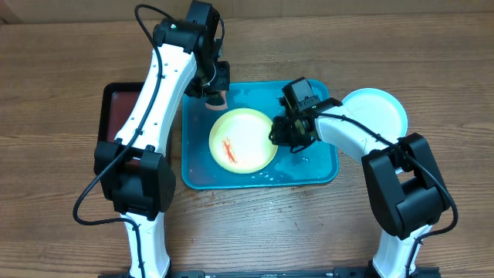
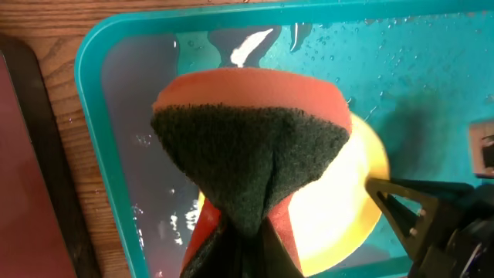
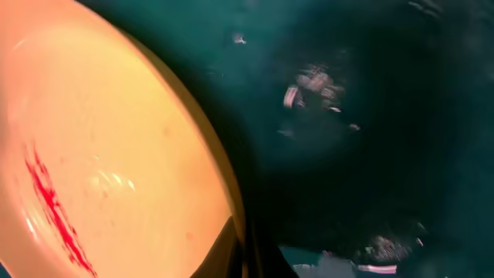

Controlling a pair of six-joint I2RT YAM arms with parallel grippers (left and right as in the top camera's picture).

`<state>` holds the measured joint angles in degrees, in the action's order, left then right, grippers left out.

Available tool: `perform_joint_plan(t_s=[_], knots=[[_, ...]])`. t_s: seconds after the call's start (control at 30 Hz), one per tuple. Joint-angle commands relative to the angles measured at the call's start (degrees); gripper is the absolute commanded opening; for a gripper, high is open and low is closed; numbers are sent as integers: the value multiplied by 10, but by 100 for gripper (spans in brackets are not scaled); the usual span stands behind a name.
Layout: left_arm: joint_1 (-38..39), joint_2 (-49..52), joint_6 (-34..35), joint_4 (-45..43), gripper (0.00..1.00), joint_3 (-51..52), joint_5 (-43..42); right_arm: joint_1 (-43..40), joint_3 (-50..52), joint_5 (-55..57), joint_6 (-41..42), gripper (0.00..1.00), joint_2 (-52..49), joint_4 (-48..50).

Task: Clean dirty plates on tray and stack at the side
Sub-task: 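Lower the held sponge onto the yellow plate with left gripper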

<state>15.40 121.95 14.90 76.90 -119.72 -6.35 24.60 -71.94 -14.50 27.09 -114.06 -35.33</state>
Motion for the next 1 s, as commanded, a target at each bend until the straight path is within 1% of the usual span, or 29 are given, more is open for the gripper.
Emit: perform_joint_plan(t_s=[0.0, 0.13, 0.27, 0.4, 0.5, 0.8, 0.97], knots=[[8, -3, 6, -2, 4, -4, 6, -2, 4, 96, 167, 4, -14, -38], [22, -3, 6, -10, 4, 21, 6, -6, 4, 98, 189, 4, -14, -60], [33, -3, 6, -26, 4, 63, 6, -11, 4, 98, 189, 4, -14, -61], [42, -3, 6, -53, 4, 115, 6, -12, 4, 98, 150, 4, -14, -57], [44, -3, 6, -71, 4, 145, 6, -11, 5, 97, 135, 4, -14, -57], [45, -3, -10, -136, 4, 198, 6, -8, 5, 91, 129, 4, -14, -62], [46, -3, -10, -170, 4, 255, 6, 7, 13, 89, 110, 4, -14, -61]])
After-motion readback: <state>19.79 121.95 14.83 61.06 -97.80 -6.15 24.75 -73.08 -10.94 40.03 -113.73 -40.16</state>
